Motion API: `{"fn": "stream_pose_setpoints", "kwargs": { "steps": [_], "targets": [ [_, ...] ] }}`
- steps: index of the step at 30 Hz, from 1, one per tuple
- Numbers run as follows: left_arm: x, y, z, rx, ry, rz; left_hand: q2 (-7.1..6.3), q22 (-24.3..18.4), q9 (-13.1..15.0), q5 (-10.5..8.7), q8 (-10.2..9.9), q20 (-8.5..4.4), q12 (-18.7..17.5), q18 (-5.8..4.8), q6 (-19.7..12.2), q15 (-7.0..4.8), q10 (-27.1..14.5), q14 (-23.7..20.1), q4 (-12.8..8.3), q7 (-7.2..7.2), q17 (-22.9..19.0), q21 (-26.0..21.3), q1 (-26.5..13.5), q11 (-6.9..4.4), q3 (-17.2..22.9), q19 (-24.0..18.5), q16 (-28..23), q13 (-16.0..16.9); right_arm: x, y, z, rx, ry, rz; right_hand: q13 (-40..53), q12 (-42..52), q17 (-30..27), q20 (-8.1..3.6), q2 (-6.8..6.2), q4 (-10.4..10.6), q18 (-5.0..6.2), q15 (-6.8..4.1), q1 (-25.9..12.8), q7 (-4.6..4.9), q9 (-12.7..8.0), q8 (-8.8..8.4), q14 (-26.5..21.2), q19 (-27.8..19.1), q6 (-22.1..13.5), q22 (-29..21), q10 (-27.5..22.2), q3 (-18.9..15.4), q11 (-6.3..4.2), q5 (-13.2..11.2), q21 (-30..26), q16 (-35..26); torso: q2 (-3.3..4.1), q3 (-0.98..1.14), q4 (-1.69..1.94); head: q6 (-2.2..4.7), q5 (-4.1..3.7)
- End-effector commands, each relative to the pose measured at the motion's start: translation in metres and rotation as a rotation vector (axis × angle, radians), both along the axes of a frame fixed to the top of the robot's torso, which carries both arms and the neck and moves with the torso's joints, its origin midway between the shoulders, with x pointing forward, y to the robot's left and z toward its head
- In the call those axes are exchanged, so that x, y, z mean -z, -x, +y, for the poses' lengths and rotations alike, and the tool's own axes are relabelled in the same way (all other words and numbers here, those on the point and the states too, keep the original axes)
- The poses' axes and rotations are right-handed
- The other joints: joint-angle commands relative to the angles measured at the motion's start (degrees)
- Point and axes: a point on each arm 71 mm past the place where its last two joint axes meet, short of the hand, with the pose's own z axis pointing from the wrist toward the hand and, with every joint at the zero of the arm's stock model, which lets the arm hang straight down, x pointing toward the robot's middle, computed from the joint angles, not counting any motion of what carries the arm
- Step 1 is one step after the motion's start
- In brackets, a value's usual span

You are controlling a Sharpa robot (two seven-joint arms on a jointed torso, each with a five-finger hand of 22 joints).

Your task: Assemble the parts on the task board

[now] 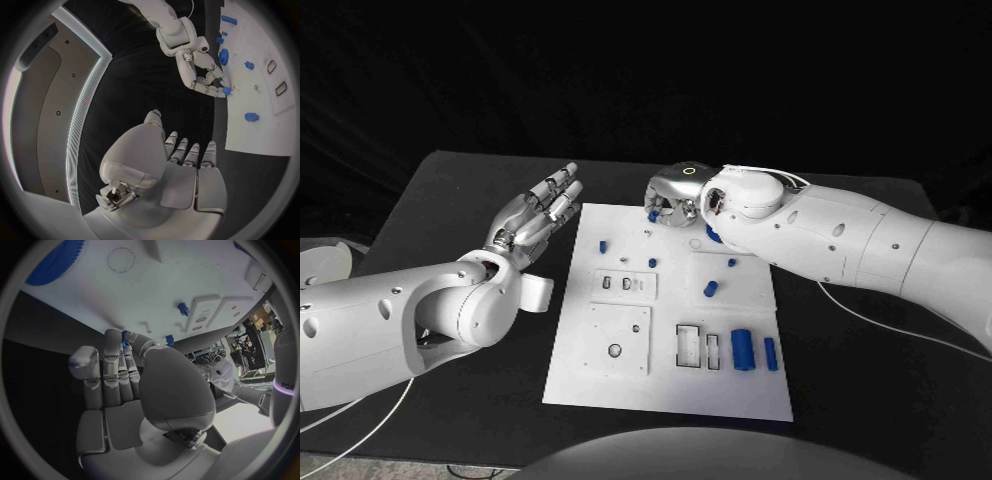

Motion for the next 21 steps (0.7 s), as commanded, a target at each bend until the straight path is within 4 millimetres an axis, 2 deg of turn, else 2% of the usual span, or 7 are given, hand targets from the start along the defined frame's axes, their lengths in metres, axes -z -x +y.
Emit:
{"fn": "stream_pose_setpoints", "kwargs": {
  "steps": [1, 4, 6, 9, 12, 18, 21],
  "targets": [
    [-0.002, 0.0, -0.002, 0.014, 0.017, -0.007, -0.11, 0.1, 0.1, 0.38, 0.3, 0.31, 0.1, 0.49, -0.1, -0.03, -0.2, -0.1, 0.0, 0.21, -0.1, 0.2, 0.5, -0.06, 0.3, -0.1, -0.2, 0.1, 0.006, 0.001, 0.0, 0.01, 0.041, 0.038, -0.6, -1.6, 0.0, 0.25, -1.11, 0.3, 0.17, 0.28, -0.8, -1.17, -1.2, -0.74, -0.8, -0.9, -4.6, -0.5, -3.3, 0.2, 0.49, -1.6, -0.8, -0.3, -0.02, 0.02, 0.03, -0.08, -0.06],
    [-0.001, 0.0, -0.002, 0.012, 0.018, -0.005, -0.11, 0.1, 0.1, 0.38, 0.3, 0.31, 0.1, 0.49, -0.1, -0.03, -0.2, -0.1, 0.0, 0.21, -0.1, 0.2, 0.5, -0.06, 0.3, -0.1, -0.2, 0.1, 0.006, 0.0, -0.001, 0.022, 0.039, 0.034, -1.0, -1.7, 0.0, 0.66, -1.77, 0.1, 0.35, 0.53, -0.9, -2.45, -3.6, -0.73, -1.5, -1.9, -13.6, -1.4, -12.3, -0.9, 0.85, -3.2, -2.0, -0.6, -0.03, 0.02, 0.05, -0.1, -0.04],
    [-0.001, 0.0, -0.002, 0.011, 0.02, -0.004, -0.11, 0.1, 0.1, 0.38, 0.3, 0.31, 0.1, 0.49, -0.1, -0.02, -0.2, -0.1, 0.0, 0.21, -0.1, 0.2, 0.5, -0.05, 0.3, -0.1, -0.2, 0.1, 0.006, 0.0, -0.002, 0.03, 0.033, 0.026, -1.0, -1.6, -0.1, 0.82, -1.84, -0.2, 0.7, 0.98, -0.7, -3.39, -4.9, -0.75, -2.3, -3.0, -17.8, -2.7, -16.4, -2.0, 1.17, -3.6, -3.4, -0.9, -0.04, 0.04, 0.02, -0.08, 0.04],
    [-0.001, 0.0, -0.001, 0.008, 0.021, -0.001, -0.1, 0.1, 0.1, 0.4, 0.3, 0.32, 0.2, 0.49, 0.0, 0.01, -0.1, -0.1, 0.0, 0.25, -0.1, 0.2, 0.5, 0.01, 0.3, -0.1, -0.2, 0.1, 0.003, -0.001, -0.006, 0.036, 0.011, 0.0, -0.8, -1.5, -0.1, 1.17, -1.71, -0.3, 0.92, 1.24, -0.4, -3.56, -6.9, -0.98, -3.1, -3.9, -23.4, -3.5, -19.9, -3.7, 1.48, -3.8, -4.6, -1.1, -0.03, 0.06, -0.02, -0.09, 0.26],
    [-0.001, 0.0, 0.0, 0.006, 0.021, 0.0, -0.1, 0.1, 0.1, 0.4, 0.3, 0.32, 0.2, 0.49, 0.0, 0.01, -0.1, -0.1, 0.0, 0.25, -0.1, 0.2, 0.5, 0.01, 0.3, -0.1, -0.2, 0.1, -0.003, -0.002, -0.013, 0.039, -0.025, -0.044, -0.5, -0.7, -0.2, 1.15, -1.25, -0.4, 1.09, 1.11, 0.2, -3.0, -6.7, -0.48, -3.5, -4.4, -21.3, -3.9, -19.3, -4.3, 1.1, -3.4, -5.3, -1.2, -0.12, 0.05, -0.04, -0.02, 0.46],
    [-0.001, -0.001, 0.0, 0.004, 0.021, 0.0, -0.1, 0.1, 0.1, 0.42, 0.3, 0.32, 0.2, 0.49, 0.0, 0.03, -0.1, -0.1, 0.0, 0.27, -0.1, 0.2, 0.5, 0.07, 0.4, -0.1, -0.2, 0.1, -0.026, -0.002, -0.033, 0.049, -0.091, -0.107, 1.3, 3.9, -0.2, 0.65, -0.15, -0.6, 0.95, 0.58, 1.1, -0.41, -6.4, 0.64, -3.0, -3.6, -16.2, -2.7, -12.6, -4.5, 0.54, -2.3, -4.8, -1.0, -0.15, 0.01, -0.2, 0.2, 0.43],
    [-0.001, -0.001, 0.0, 0.004, 0.021, 0.001, -0.1, 0.1, 0.1, 0.42, 0.3, 0.32, 0.2, 0.49, 0.0, 0.03, -0.1, -0.1, 0.0, 0.28, -0.1, 0.2, 0.5, 0.08, 0.4, -0.1, -0.2, 0.1, -0.039, 0.002, -0.05, 0.063, -0.123, -0.124, 3.0, 8.2, -0.3, 0.33, 0.2, -0.3, 0.82, 0.11, 1.1, 0.27, -6.4, 1.45, -2.0, -2.6, -13.7, -1.9, -5.2, -3.8, 0.14, -1.9, -4.3, -1.0, -0.29, -0.08, -0.37, 0.2, 0.33]
  ]
}}
